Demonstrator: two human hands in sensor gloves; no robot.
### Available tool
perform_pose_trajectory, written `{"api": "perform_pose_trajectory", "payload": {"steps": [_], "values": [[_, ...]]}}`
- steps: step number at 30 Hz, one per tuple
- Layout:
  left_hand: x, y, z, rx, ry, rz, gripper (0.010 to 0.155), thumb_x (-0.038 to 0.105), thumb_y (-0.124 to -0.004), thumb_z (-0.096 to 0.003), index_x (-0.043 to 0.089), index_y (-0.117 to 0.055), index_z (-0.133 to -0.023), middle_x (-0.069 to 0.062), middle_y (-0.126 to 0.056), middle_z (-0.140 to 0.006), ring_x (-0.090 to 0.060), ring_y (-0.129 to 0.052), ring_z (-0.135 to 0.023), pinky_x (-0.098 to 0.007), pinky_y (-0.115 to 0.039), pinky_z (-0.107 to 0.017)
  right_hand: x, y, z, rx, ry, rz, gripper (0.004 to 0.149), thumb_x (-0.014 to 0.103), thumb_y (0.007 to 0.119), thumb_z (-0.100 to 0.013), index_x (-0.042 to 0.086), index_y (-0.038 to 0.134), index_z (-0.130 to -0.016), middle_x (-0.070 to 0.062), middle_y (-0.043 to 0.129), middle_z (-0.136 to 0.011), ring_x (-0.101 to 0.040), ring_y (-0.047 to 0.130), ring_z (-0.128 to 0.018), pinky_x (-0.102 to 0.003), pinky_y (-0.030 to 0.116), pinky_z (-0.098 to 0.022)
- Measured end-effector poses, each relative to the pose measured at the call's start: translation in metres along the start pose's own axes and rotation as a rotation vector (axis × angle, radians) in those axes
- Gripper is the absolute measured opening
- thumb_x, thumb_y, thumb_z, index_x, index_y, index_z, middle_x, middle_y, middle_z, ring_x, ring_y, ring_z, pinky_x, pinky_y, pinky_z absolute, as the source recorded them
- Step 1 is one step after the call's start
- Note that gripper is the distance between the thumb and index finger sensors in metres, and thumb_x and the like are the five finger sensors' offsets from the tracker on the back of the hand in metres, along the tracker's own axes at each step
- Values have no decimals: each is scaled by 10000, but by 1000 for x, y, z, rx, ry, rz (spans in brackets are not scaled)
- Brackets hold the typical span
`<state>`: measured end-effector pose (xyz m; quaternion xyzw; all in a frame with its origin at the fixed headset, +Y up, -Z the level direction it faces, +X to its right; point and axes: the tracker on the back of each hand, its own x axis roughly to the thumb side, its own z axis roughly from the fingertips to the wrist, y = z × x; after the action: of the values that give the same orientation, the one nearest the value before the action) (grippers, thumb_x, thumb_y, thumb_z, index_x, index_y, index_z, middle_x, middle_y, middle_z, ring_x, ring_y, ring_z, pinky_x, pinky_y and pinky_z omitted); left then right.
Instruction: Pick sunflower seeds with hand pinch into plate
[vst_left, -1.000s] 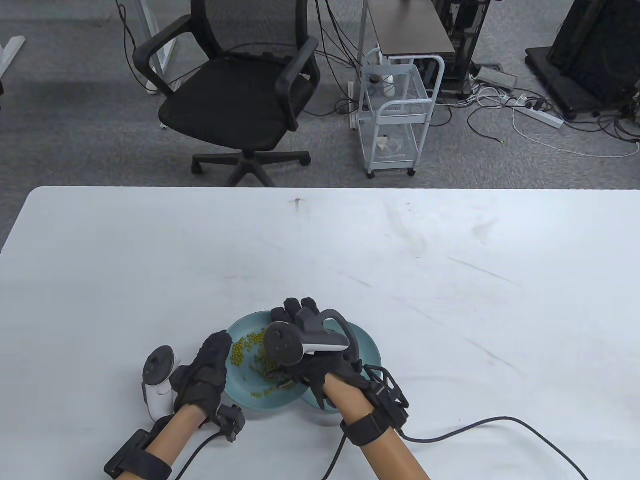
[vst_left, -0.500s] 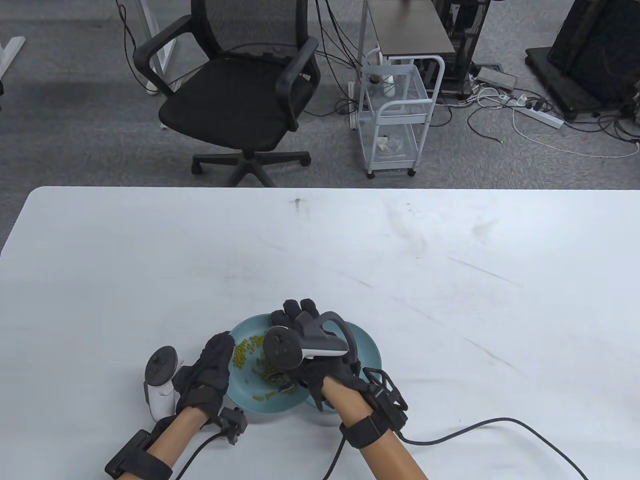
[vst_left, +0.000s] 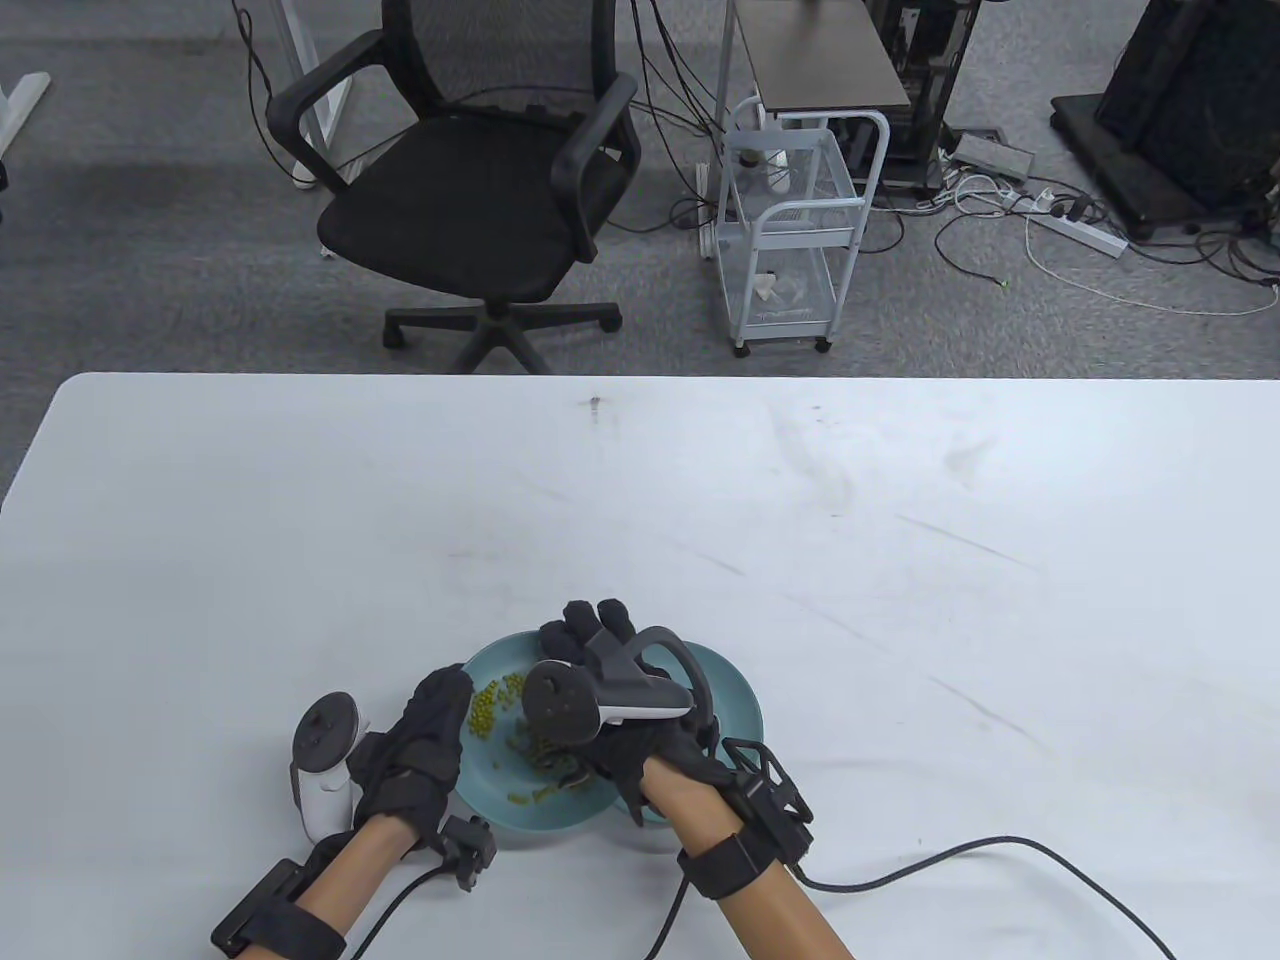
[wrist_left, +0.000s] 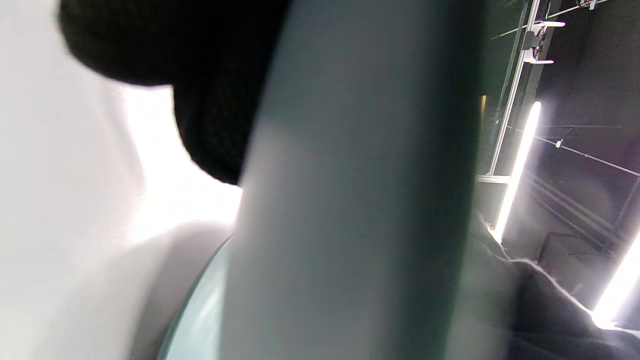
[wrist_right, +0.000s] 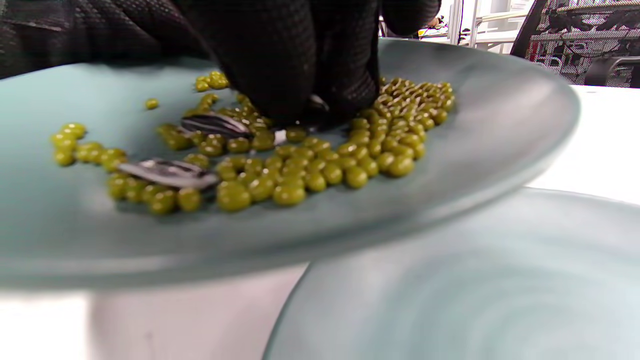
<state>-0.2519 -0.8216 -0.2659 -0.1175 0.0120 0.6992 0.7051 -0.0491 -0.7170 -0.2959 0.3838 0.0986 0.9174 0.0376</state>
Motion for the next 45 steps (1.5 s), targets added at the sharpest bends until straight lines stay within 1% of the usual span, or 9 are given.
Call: {"api": "perform_pose_trajectory", "payload": {"steps": [5,11,19,26,30,34,38,42,45], "values": [[0,0,0,1,-3,-3,493,437,-550,-645,112,-486,-1011,-187,-847,-736,-285,-1026,-355,-415,-840,-281,2,2,0,12,17,9,376,232,937,-478,-40,890,-733,-358,438,-1093,-645,270,-972,-785,202,-631],[-1,-1,0,-3,2,2,493,436,-551,-646,111,-486,-1011,-189,-847,-737,-287,-1026,-356,-417,-839,-281,6,3,-1,-7,5,36,366,218,933,-476,-54,899,-718,-350,462,-1088,-638,286,-974,-782,219,-633],[0,-1,0,-1,-3,15,496,451,-543,-652,117,-489,-1015,-180,-850,-743,-281,-1029,-365,-414,-840,-287,-2,-4,4,-42,26,-38,374,217,921,-485,-72,887,-720,-357,450,-1084,-640,279,-970,-781,208,-635],[0,1,0,11,3,21,496,453,-546,-652,117,-493,-1014,-179,-852,-741,-281,-1030,-362,-414,-841,-285,-15,-24,17,-116,47,-118,373,221,909,-496,-84,886,-709,-359,443,-1083,-635,273,-969,-778,200,-636],[0,6,1,33,12,46,498,455,-541,-655,117,-486,-1017,-177,-849,-746,-278,-1030,-368,-412,-842,-289,-30,-40,33,-176,82,-165,363,229,905,-503,-81,899,-693,-362,443,-1082,-637,272,-968,-777,200,-637],[1,9,1,46,12,53,491,458,-535,-658,128,-481,-1018,-173,-846,-751,-272,-1030,-375,-408,-843,-294,-42,-46,46,-218,122,-193,359,225,908,-503,-80,904,-692,-364,441,-1083,-639,270,-966,-778,197,-636],[3,11,1,53,10,52,493,461,-531,-659,129,-477,-1020,-169,-845,-754,-269,-1030,-380,-405,-844,-298,-53,-38,65,-237,183,-179,354,229,908,-503,-61,904,-704,-365,436,-1086,-641,269,-967,-779,200,-634],[3,12,1,60,8,61,492,460,-532,-659,130,-477,-1020,-171,-845,-754,-271,-1030,-380,-407,-843,-298,-69,-7,81,-216,268,-178,352,240,903,-505,-42,901,-716,-370,430,-1087,-648,268,-963,-780,207,-631],[4,11,2,66,-14,64,492,465,-529,-660,135,-473,-1022,-164,-843,-759,-266,-1030,-385,-403,-845,-303,-77,13,81,-190,298,-230,351,234,902,-504,-45,900,-717,-376,423,-1084,-652,264,-956,-780,205,-625]]}}
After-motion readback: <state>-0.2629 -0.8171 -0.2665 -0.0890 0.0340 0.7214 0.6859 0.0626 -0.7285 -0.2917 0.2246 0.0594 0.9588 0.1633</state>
